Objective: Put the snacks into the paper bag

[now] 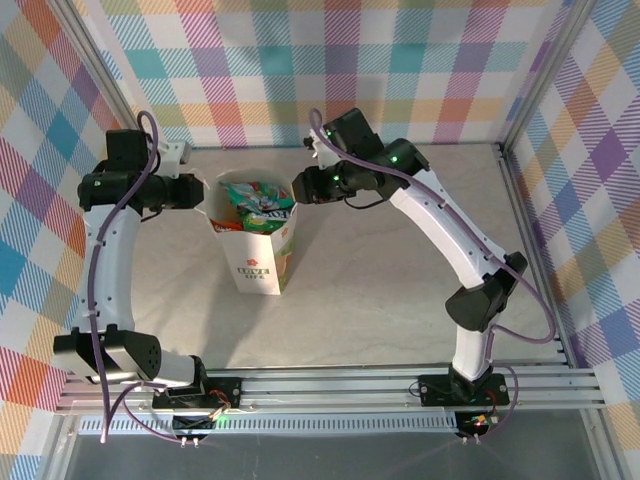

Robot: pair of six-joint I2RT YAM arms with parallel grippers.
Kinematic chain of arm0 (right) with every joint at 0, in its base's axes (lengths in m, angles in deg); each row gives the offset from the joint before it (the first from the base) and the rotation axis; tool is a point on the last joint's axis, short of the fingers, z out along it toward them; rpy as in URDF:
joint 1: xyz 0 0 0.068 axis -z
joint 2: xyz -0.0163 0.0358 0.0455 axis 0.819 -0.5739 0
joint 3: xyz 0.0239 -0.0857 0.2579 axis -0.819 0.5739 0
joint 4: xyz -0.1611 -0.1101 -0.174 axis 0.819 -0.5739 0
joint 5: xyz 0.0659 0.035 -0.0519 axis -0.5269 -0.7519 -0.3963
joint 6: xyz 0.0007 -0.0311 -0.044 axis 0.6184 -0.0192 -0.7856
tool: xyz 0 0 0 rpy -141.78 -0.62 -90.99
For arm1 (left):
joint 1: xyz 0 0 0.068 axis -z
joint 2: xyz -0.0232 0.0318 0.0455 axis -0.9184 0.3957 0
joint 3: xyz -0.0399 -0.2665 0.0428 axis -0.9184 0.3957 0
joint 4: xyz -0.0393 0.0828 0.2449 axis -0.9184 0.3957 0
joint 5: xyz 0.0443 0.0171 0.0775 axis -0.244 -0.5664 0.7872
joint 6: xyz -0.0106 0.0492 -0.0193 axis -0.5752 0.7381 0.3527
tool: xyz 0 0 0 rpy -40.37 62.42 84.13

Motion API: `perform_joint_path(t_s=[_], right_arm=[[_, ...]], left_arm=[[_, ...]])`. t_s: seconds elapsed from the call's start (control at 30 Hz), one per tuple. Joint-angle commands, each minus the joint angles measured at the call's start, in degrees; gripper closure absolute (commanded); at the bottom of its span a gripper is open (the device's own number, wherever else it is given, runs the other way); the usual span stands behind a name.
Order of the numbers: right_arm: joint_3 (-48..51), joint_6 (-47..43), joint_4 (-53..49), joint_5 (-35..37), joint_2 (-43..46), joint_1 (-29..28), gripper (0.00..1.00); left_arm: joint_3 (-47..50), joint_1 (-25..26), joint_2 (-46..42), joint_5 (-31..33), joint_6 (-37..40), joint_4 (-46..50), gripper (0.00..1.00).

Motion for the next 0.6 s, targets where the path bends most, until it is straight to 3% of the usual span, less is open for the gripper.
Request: perform_joint_path(t_s=[0.0, 0.07, 0.27, 0.57], right_arm=[[-4.5, -0.2, 1.2, 0.2, -1.2, 0.9, 0.82], [-8.5, -0.7, 0.3, 1.3, -2.7, 1.5, 0.88], [-20.4, -3.3, -4.1, 2.1, -6.7, 3.6, 0.89], [-20.0, -5.4, -4.6, 2.5, -3.6, 7.6, 0.87]], left_arm=[[-4.1, 0.7, 0.2, -4.2, -0.9, -1.5, 0.95], [-5.9, 1.8, 0.3, -5.2, -1.4, -2.2, 0.96], [-15.0, 8.1, 4.4, -4.8, -2.3, -0.1, 0.94], [-18.5, 17.0, 7.8, 0.2, -6.5, -3.8, 0.91]])
